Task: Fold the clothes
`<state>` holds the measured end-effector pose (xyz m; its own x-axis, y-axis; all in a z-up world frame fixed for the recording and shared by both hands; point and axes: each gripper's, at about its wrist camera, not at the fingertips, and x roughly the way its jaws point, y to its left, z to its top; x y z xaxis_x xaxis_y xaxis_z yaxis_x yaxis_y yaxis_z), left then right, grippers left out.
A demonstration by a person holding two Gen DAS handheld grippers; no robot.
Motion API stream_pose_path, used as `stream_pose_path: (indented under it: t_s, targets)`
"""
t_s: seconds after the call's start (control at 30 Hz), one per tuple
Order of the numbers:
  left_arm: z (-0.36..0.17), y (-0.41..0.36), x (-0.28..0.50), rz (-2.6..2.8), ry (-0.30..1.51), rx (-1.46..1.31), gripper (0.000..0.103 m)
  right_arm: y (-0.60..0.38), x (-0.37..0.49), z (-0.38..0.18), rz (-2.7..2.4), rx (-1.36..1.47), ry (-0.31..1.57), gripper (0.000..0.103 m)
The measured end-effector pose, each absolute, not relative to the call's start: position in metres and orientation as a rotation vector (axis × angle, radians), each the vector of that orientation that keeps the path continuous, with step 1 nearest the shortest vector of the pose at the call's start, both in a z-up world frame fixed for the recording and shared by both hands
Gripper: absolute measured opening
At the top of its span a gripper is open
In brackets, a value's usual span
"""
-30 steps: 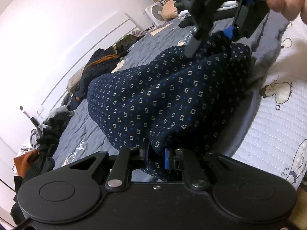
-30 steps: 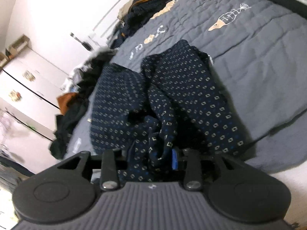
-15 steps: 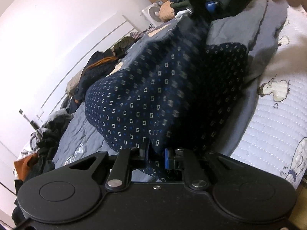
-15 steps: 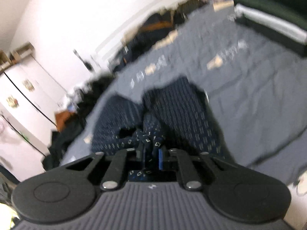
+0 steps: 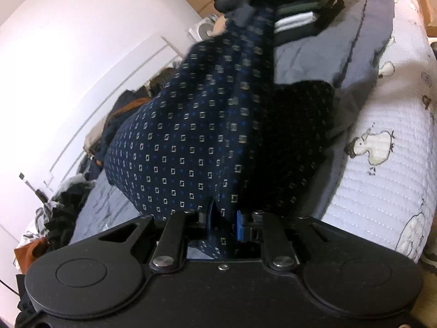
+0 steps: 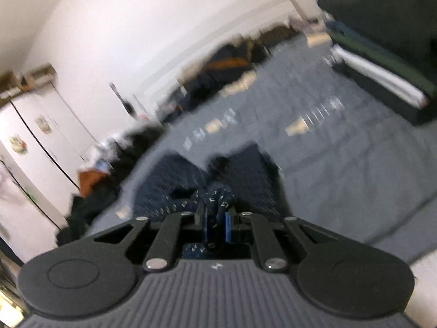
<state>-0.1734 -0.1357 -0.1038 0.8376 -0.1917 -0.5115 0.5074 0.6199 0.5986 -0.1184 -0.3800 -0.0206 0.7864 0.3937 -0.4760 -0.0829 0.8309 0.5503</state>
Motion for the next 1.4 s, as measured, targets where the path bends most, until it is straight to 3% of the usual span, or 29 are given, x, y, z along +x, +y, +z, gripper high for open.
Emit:
stream_pose_path:
  t_s: [0.27,0.4,0.63,1.07,1.4]
  targets:
    - [-0.114,-0.141,-0.173,-0.419,0.484,0.851,0.02,-0.366,-0.097,-0.081,0.163,0.474,0.844,0.014]
    - [-0.097,-0.13,-0.173,-0.454,0.525,0.727,0.026,-0.369,-0.099,-0.072,0.172,0.471,0.848,0.016]
    - [-0.055,-0.103,-0.168,-0.536,0.531,0.408,0.038,-0.394,-0.11,-0.039,0.19,0.496,0.767,0.031]
    - [0.004,-0.061,-0.103,-0.467,0.537,0.019,0.039,-0.385,-0.047,-0.013,0.348,0.533,0.715,0.034]
    - [0.02,-0.056,-0.008,-0.516,0.553,-0.147,0.045,-0.351,0.02,-0.026,0.506,0.449,0.759,0.045]
